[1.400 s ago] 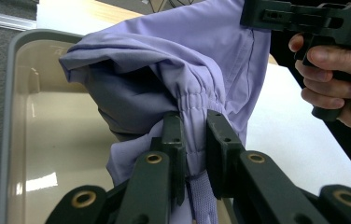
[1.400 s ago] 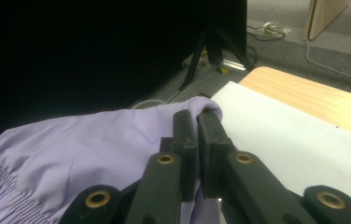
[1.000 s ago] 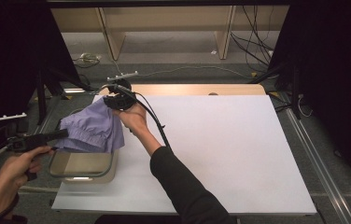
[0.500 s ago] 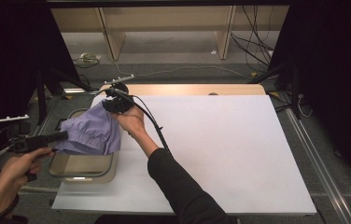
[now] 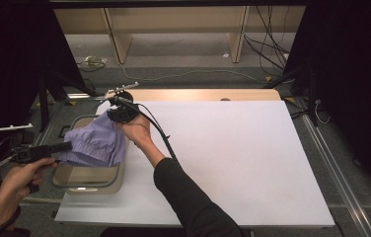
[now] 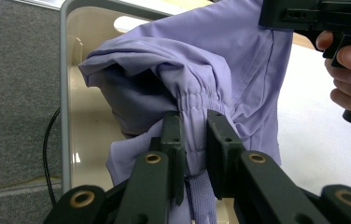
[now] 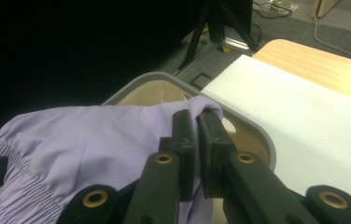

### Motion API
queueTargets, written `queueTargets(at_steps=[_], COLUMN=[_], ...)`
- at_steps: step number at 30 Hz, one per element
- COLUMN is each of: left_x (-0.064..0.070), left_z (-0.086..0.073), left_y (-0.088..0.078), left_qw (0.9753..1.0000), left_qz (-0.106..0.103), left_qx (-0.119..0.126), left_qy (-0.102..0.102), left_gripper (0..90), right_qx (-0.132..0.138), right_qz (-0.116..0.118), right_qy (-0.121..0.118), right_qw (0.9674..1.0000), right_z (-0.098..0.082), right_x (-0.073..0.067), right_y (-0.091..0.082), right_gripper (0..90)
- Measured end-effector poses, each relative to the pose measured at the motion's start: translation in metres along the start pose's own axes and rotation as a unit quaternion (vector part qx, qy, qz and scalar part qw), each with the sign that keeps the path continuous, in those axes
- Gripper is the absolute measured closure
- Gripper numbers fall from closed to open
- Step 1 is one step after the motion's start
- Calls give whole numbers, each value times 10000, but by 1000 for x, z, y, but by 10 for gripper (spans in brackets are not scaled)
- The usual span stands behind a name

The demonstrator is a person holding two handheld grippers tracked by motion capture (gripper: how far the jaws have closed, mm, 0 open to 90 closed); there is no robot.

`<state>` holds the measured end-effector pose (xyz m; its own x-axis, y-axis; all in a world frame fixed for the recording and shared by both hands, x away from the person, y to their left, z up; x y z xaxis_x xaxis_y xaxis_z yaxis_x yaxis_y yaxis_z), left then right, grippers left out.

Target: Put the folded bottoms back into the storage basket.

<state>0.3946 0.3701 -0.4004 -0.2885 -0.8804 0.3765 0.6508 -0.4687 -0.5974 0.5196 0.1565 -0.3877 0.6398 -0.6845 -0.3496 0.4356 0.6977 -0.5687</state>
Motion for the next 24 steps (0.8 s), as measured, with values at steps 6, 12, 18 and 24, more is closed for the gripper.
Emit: queueTargets(at_steps=[6, 12, 18, 24], left_x=[-3, -5, -8, -8], left_z=[-2, -3, -1, 4], left_y=[1, 2, 0, -3], left_qw=[10000, 9999, 9998, 9990], left_qz=[26, 41, 36, 365], left_qx=[-49, -78, 2, 133], left_qy=[-7, -57, -186, -235], left_gripper=[779, 773, 670, 382], right_qx=[-61, -82, -167, -318], right_qz=[-1, 19, 39, -28], right_qy=[-30, -41, -86, -56], right_qw=[10000, 10000, 9998, 9995], right_z=[-3, -5, -8, -10], right_x=[-2, -3, -5, -3], right_y=[4, 7, 11, 13], right_gripper=[864, 862, 763, 400])
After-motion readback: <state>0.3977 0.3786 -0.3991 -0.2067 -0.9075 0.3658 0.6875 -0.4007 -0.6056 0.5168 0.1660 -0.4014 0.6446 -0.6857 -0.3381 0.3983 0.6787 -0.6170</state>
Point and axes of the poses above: each handheld gripper's, and its own axes: y roughly forward along the jaws, z roughly out of its top, x roughly to its right, the point moved 4 cm from there along y, roughly forward along the jaws, and after that the axes turned 8 degrees about y, right-handed, at the moved point
